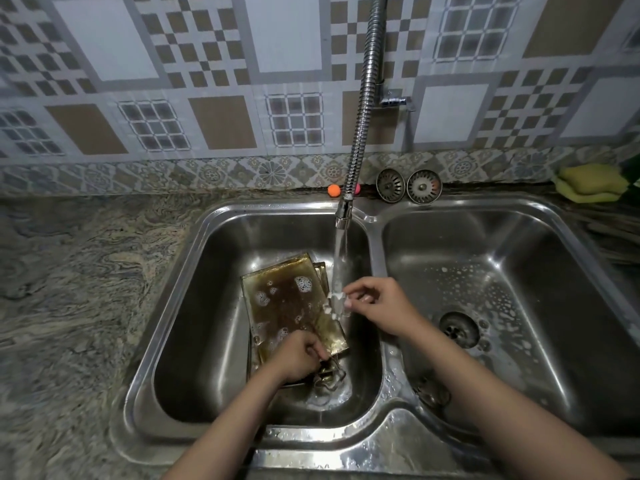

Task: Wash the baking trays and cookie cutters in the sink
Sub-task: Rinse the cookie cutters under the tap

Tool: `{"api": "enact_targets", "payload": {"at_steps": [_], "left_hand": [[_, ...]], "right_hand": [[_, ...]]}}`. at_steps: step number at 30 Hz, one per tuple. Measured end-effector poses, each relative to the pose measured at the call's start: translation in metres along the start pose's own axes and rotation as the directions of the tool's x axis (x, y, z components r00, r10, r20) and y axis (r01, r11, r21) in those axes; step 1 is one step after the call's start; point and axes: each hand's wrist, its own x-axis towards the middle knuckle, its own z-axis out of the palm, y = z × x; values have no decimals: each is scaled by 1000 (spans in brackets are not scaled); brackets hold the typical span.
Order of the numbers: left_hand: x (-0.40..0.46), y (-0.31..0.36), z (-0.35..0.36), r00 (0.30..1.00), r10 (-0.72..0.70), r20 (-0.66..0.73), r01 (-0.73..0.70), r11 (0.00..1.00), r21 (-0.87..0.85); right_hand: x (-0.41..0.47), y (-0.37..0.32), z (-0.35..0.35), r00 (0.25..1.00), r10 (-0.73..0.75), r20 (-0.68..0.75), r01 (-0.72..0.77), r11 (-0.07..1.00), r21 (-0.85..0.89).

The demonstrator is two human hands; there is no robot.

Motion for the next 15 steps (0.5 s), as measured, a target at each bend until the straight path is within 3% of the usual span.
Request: {"api": "enact_targets", "payload": {"at_steps": [2, 4, 7, 10, 15], "left_hand": [[1, 2, 2, 997, 24, 70, -27, 999, 38], [1, 3, 2, 998, 49, 47, -48, 999, -21], [-1, 8, -6, 986, 67, -153, -107, 958, -266], [0, 21, -19, 918, 43, -394, -220, 882, -417], [6, 48, -26, 836, 119, -535, -396, 806, -439]], "right_hand": [[1, -2, 4, 1000, 2, -5, -2, 1000, 20], [2, -2, 7, 1000, 7, -18, -6, 999, 48], [5, -2, 9, 998, 3, -56, 1, 998, 69], [8, -3, 9, 993, -13, -114, 26, 993, 115], [11, -10, 9, 986, -48, -158, 72, 987, 147]]}}
